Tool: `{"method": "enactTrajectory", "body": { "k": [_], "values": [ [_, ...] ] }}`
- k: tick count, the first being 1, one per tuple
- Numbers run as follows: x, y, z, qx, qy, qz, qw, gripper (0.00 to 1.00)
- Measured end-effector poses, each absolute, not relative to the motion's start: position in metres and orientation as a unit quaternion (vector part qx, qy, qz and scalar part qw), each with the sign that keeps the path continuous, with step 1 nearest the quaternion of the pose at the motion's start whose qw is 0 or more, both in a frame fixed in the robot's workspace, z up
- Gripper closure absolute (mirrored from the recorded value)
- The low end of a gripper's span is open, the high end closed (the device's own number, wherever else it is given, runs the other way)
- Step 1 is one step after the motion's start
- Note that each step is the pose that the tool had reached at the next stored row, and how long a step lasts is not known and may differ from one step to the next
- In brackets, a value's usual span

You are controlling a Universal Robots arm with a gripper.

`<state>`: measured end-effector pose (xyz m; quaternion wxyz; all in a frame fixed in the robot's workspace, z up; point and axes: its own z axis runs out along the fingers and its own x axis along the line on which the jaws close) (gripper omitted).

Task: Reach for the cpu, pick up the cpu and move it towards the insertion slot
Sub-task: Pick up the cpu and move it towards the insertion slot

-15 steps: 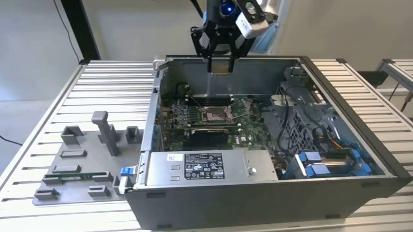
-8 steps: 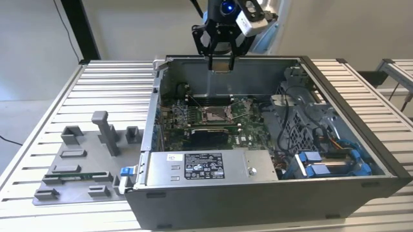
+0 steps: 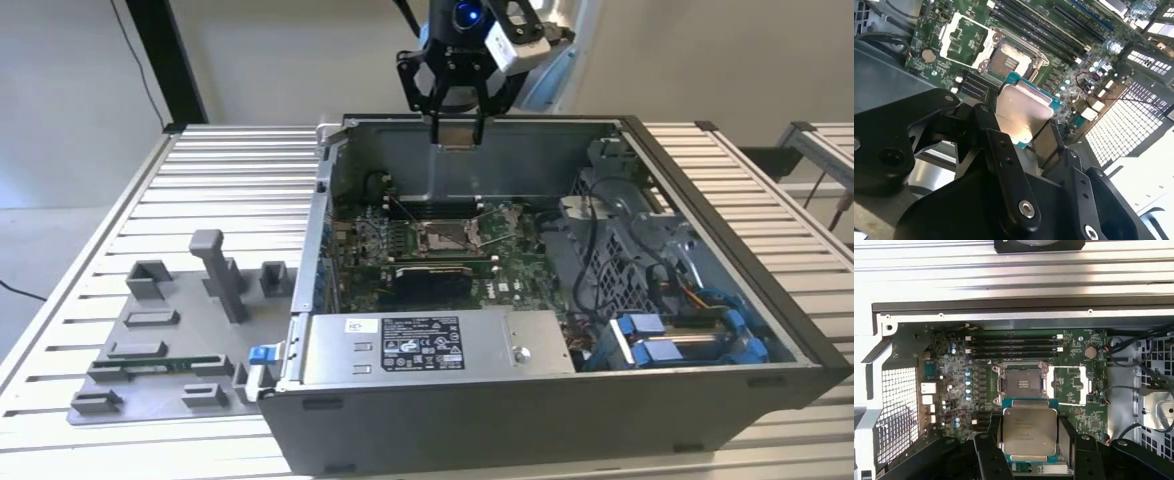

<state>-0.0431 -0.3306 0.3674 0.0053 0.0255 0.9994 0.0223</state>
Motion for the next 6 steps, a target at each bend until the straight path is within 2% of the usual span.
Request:
{"method": "enactTrajectory", "body": {
  "k": [6],
  "values": [
    [-0.0431, -0.3305, 0.3674, 0.025, 0.999, 0.022, 0.005, 1.0]
  ]
}}
